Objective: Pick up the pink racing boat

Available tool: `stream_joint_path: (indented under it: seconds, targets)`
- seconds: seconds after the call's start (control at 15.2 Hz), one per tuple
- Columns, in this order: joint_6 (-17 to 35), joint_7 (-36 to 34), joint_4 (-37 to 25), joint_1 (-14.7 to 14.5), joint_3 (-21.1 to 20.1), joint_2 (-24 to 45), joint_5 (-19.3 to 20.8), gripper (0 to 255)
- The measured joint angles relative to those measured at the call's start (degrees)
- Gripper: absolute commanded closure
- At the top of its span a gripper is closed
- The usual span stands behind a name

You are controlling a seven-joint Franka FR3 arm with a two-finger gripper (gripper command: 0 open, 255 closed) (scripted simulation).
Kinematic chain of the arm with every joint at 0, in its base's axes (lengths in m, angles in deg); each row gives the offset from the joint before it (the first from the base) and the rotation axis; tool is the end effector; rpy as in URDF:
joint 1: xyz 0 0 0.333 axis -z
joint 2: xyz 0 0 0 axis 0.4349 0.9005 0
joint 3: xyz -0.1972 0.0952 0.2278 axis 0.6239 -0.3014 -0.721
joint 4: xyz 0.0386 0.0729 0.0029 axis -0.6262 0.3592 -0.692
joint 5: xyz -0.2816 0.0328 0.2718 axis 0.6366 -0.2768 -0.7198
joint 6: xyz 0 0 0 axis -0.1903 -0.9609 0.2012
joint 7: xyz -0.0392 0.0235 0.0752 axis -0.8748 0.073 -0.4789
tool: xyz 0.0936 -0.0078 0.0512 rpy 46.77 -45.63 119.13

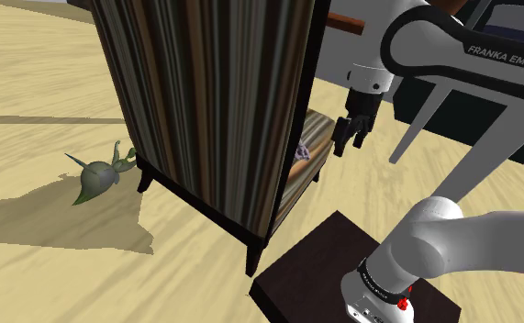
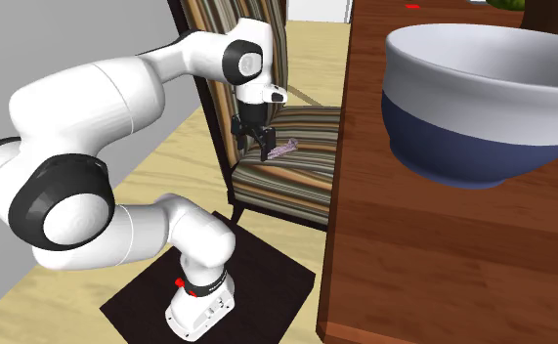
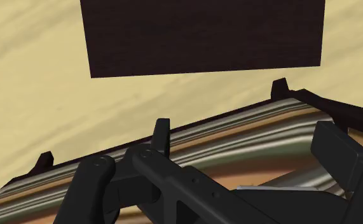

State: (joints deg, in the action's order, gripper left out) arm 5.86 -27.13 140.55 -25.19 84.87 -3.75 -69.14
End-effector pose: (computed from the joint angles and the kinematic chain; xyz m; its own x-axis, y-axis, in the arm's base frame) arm 0.2783 0.0120 0.5608 0.9855 -0.0732 -0.1533 -0.0691 -0.9971 0.0319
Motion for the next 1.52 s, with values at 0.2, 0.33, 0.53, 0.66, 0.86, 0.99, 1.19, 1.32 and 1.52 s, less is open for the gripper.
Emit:
stream_joint_path:
  seconds: [0.2,0.33,0.53,0.66,0.86,0.99,1.19,1.32,1.52]
  targets:
    - [1.76,-1.44,-0.94,0.58,0.21,2.66,-1.22,0]
    - [4.05,-3.57,-2.22,1.33,0.49,6.11,-3.09,0]
    - [7.81,-6.87,-4.97,2.38,1.01,12.28,-6.21,0]
    - [10.49,-8.82,-6.92,3.01,1.49,16.62,-8.27,0]
    - [13.85,-10.84,-9.89,3.72,2.28,22.62,-10.79,0]
    - [15.4,-10.94,-8.97,3.83,2.39,23.18,-11.24,0]
    - [17.74,-10.54,-6.98,3.89,2.42,23.55,-11.44,0]
    - [19.06,-10.3,-5.87,3.88,2.39,23.78,-11.53,0]
    - [19.57,-10.24,-5.56,3.93,2.43,23.77,-11.5,255]
